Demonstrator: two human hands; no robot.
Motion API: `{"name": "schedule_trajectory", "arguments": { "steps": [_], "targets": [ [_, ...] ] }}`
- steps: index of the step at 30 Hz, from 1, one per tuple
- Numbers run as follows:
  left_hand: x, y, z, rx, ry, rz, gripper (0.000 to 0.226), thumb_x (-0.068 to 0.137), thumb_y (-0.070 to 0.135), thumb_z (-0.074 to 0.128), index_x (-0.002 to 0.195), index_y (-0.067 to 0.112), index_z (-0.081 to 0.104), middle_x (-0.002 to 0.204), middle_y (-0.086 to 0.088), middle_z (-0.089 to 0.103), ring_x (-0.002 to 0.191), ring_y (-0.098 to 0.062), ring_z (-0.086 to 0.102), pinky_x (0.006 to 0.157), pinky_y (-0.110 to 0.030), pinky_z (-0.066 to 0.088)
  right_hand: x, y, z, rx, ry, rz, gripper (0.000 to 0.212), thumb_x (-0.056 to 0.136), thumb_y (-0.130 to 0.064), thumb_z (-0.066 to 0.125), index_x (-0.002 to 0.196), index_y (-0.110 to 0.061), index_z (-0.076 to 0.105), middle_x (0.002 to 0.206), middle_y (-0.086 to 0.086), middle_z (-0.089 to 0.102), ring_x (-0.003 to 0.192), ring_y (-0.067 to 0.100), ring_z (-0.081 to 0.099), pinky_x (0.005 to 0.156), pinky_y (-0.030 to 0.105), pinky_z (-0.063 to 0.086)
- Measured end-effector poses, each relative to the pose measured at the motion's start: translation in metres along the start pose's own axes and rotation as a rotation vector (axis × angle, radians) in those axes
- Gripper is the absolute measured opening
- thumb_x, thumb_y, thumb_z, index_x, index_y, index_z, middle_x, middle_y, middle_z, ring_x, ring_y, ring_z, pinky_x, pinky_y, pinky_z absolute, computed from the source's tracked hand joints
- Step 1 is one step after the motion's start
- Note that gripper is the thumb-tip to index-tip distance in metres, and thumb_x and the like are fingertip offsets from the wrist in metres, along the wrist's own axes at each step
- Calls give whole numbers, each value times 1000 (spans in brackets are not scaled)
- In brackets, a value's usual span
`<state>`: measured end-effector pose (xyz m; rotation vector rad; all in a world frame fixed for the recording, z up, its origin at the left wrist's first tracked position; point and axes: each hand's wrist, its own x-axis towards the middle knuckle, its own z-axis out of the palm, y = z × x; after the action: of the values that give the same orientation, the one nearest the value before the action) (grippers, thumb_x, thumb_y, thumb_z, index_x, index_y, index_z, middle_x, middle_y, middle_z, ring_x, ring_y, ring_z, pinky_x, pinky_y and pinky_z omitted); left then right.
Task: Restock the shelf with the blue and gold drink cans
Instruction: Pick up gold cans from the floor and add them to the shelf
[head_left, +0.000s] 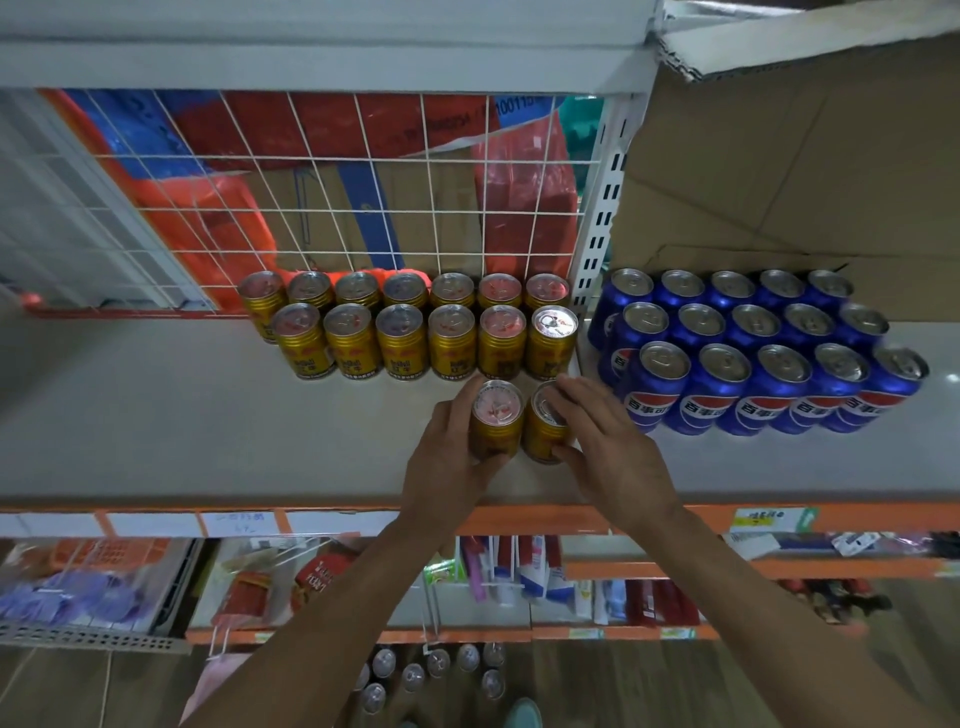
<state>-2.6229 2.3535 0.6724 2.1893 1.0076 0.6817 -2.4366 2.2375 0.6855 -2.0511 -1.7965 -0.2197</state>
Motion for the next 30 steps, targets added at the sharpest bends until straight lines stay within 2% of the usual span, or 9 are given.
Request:
{"name": "schedule_trajectory", "arguments": {
  "steps": [4,8,12,17,25,30],
  "targets": [
    [-3,2,-3,24,-16,111,92,86,31,78,156,39,19,151,3,36,133,-19,47,93,-35,53,-3,1,2,-5,24,-12,70,84,-15,78,147,-9,49,154,8,45,142,29,41,112,41,43],
    [-6,-4,-6,104,35,244,73,85,18,79,146,29,41,150,-8,35,128,-27,49,93,-36,54,-5,2,4,-17,60,-34,67,85,-14,76,146,-7,50,152,10,48,142,28,41,115,36,36],
    [1,-3,-1,146,43,239,71,80,10,82,141,24,48,146,-11,38,127,-31,50,97,-40,55,-3,4,6,-40,81,-35,66,84,-12,77,144,-6,52,150,10,51,142,27,42,115,34,34],
    [16,4,6,125,34,206,71,81,8,81,143,22,49,150,-11,40,132,-31,49,100,-41,54,6,15,7,-65,82,-17,69,82,-10,79,145,-7,51,150,11,51,142,27,44,112,39,44],
    [35,13,16,158,56,184,69,82,10,80,142,21,49,149,-12,38,132,-31,48,97,-42,56,25,28,10,-98,78,-3,71,83,-5,78,147,-6,48,153,11,48,145,26,39,117,36,33],
    [44,9,15,150,54,191,68,81,8,80,142,20,50,149,-9,40,130,-30,49,94,-42,56,34,33,15,-107,72,-27,71,83,-4,78,147,-5,47,153,11,47,148,25,34,118,40,36]
  ]
}}
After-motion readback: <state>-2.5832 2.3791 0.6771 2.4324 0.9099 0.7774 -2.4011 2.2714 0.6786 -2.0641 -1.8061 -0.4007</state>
